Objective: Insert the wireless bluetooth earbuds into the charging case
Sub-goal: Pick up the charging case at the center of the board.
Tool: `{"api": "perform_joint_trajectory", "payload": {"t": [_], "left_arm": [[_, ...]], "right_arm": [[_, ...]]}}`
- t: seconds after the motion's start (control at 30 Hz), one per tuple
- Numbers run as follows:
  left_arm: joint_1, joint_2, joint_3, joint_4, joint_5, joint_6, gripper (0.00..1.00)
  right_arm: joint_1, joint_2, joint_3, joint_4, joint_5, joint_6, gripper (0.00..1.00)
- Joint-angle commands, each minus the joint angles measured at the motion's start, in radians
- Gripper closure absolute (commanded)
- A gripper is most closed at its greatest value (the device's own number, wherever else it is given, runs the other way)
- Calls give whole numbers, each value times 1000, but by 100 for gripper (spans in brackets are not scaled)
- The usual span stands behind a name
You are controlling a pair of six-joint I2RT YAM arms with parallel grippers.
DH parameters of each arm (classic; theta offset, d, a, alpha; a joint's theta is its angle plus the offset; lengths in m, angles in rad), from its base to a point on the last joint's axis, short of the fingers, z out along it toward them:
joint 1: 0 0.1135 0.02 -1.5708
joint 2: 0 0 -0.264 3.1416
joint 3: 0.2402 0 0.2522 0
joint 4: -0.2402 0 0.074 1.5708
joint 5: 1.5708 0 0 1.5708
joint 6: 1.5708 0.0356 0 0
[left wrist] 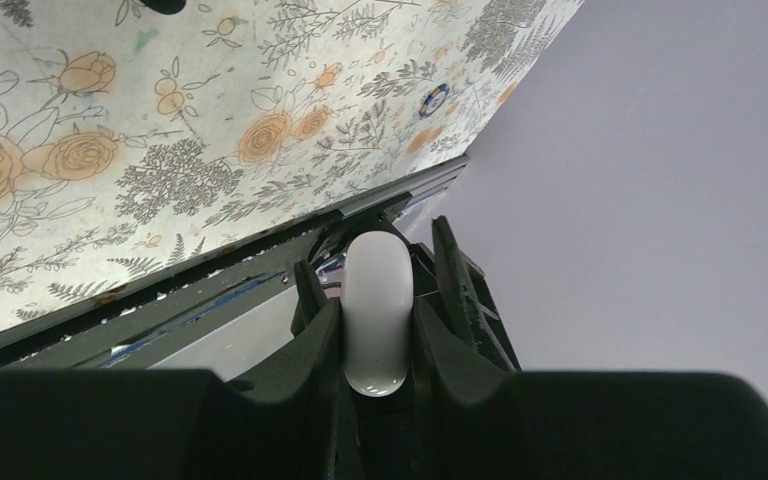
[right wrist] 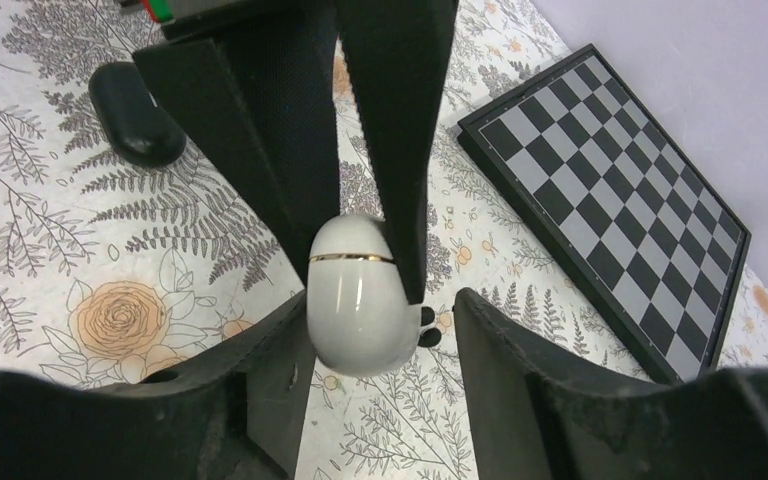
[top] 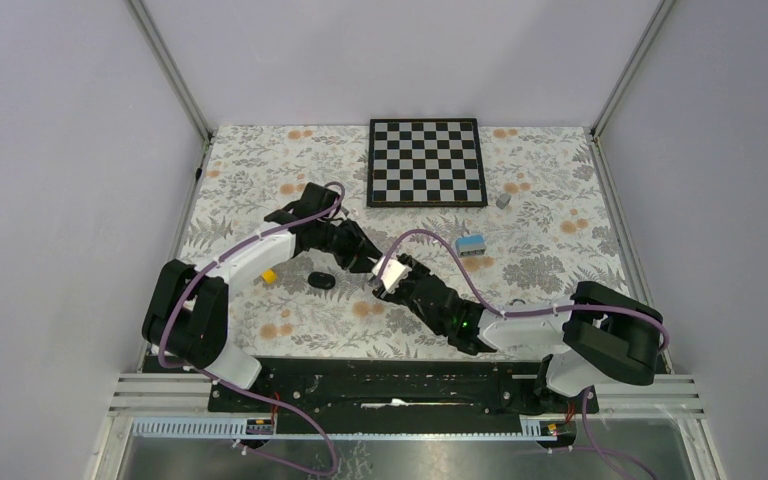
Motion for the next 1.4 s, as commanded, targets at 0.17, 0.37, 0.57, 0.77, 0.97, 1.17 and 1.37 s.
{"api": "perform_joint_trajectory", "payload": {"t": [0.17, 0.37, 0.57, 0.77, 0.97, 1.17, 1.37], "left_arm": [[10, -9, 40, -33, -11, 25, 100], [12, -11, 37, -33, -14, 24, 100], [12, -7, 39, -33, -16, 29, 100], [15, -2, 44, -33, -13, 43, 80], [28, -10, 38, -19, -16, 49, 55], [32, -6, 41, -8, -11, 60, 48], [70, -27, 50, -5, -11, 92, 33]], "right_arm": [[4, -3, 55, 30, -8, 28, 60], [4, -11, 56, 28, 4, 39, 87], [4, -14, 61, 21, 18, 55, 100], [4, -13, 57, 5, 48, 92, 100], [4, -28, 33, -19, 82, 134, 100], [2, -36, 10, -21, 101, 167, 100], [-87, -109, -20, -109, -17, 349, 100]]}}
